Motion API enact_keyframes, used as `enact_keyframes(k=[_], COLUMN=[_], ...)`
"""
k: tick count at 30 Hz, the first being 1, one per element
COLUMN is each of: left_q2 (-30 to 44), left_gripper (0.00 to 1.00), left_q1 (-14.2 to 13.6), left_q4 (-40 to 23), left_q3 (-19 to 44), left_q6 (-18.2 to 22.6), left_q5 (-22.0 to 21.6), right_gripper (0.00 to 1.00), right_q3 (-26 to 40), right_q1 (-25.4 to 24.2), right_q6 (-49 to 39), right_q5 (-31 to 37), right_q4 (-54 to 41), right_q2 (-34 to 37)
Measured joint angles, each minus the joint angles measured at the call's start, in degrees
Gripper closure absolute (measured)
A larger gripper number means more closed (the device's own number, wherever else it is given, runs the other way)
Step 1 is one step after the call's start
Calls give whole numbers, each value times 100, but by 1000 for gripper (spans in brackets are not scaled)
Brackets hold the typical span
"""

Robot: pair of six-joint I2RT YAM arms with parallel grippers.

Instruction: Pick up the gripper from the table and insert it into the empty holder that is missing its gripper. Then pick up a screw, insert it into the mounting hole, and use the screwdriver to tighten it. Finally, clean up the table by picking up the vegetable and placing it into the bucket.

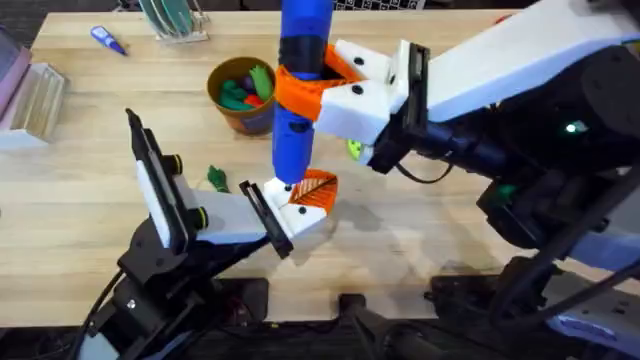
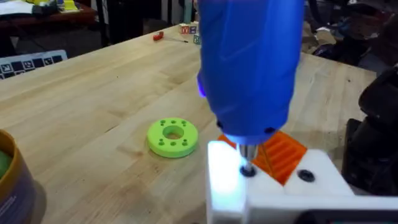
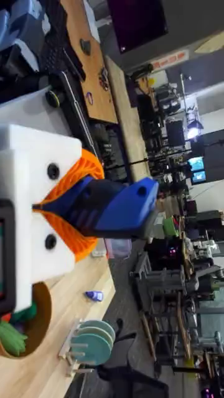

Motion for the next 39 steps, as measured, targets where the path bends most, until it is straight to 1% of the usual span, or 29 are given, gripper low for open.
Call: enact_keyframes(k=[6,12,13,18,22,26,28,30,32,34,36,39], left_q2=[-2,-2,0,-2,0,0,-2,-2,0,-1,-2,-2], left_gripper=[993,993,993,993,993,993,993,993,993,993,993,993], left_q1=[0,0,0,0,0,0,0,0,0,0,0,0], left_q4=[4,4,4,4,4,4,4,4,4,4,4,4], left_q3=[0,0,0,0,0,0,0,0,0,0,0,0], left_q6=[4,7,7,7,7,7,7,7,7,7,7,7], left_q5=[0,0,0,0,0,0,0,0,0,0,0,0], right_gripper=[978,978,978,978,978,978,978,978,978,978,978,978], right_q3=[0,-17,-17,-17,-17,-15,8,60,119,146,162,210], right_q1=[0,-2,-10,-166,-545,-1255,-1656,-2056,-2416,-2722,-2978,-3189], right_q6=[0,-4,-4,-114,-665,-1397,-1772,-2270,-2885,-3551,-4208,-5105], right_q5=[-5,4,7,2,0,5,26,156,480,963,1485,2205], right_q4=[85,1290,1378,1304,1166,545,-53,-899,-1844,-2650,-3210,-3696], right_q2=[2,31,22,17,17,17,17,17,20,29,88,316])
